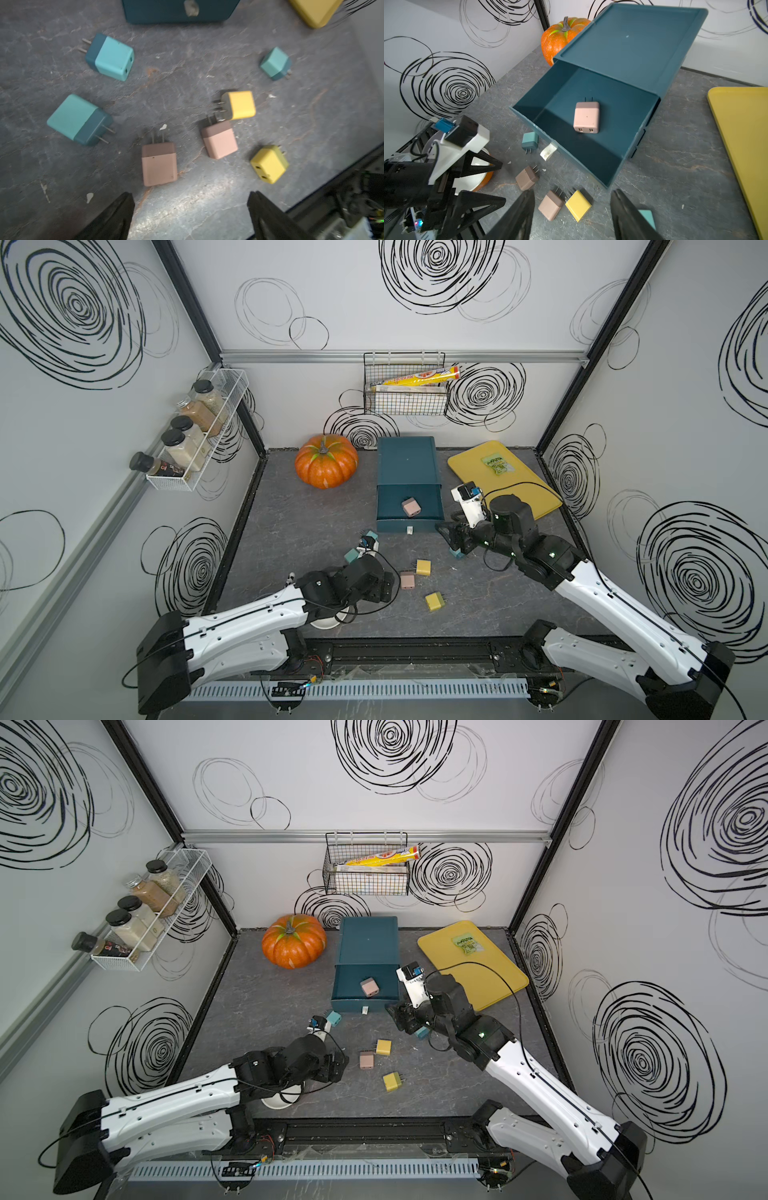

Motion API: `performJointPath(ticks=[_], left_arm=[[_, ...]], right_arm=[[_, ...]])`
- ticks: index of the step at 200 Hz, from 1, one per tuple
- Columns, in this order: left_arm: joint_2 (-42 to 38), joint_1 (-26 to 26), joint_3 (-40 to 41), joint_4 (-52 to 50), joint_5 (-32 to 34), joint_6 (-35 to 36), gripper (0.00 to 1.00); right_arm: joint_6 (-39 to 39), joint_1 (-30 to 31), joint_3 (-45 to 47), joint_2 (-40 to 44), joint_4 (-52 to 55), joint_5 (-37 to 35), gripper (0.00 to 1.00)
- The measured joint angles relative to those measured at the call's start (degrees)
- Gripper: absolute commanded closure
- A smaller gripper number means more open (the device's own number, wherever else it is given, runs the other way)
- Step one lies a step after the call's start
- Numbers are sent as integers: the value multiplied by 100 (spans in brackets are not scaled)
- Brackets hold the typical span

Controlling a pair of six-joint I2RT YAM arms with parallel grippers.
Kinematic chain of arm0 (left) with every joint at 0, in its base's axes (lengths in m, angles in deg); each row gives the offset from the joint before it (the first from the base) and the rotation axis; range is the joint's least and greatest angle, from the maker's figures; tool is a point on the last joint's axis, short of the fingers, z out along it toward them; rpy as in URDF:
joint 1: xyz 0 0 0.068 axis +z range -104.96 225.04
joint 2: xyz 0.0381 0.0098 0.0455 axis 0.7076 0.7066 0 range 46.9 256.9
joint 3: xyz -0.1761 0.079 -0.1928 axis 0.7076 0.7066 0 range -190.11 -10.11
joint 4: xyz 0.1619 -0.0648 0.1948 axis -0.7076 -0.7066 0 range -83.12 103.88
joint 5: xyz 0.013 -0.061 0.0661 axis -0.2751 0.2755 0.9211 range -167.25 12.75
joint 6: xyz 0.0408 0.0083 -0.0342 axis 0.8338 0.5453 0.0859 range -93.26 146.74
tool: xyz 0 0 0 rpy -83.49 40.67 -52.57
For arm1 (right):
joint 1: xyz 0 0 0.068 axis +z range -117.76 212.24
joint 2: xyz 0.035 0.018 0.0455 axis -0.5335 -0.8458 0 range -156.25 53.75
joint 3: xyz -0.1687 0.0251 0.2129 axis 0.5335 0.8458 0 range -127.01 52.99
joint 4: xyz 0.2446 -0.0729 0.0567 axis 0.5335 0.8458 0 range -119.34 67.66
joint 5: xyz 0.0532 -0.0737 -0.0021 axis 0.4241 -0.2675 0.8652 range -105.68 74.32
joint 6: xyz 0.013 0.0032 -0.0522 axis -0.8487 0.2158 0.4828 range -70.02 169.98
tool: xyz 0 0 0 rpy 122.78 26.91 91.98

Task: Place the plugs into the drawer by color
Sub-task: Place the plug in the drawer, then pick up the plug from the center of the board.

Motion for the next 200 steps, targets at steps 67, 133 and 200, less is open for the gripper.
performJointPath(ticks=[67,133,200], left_arm=[[1303,9,-7,151,212,109,22],[1779,63,-9,518,210,203,29],[1991,229,-7,887,170,319,45]], right_arm=[[-35,-2,658,767,-629,-216,36],[-114,-2,752,811,-699,-378,36],[-136,-2,804,863,-789,-466,37]])
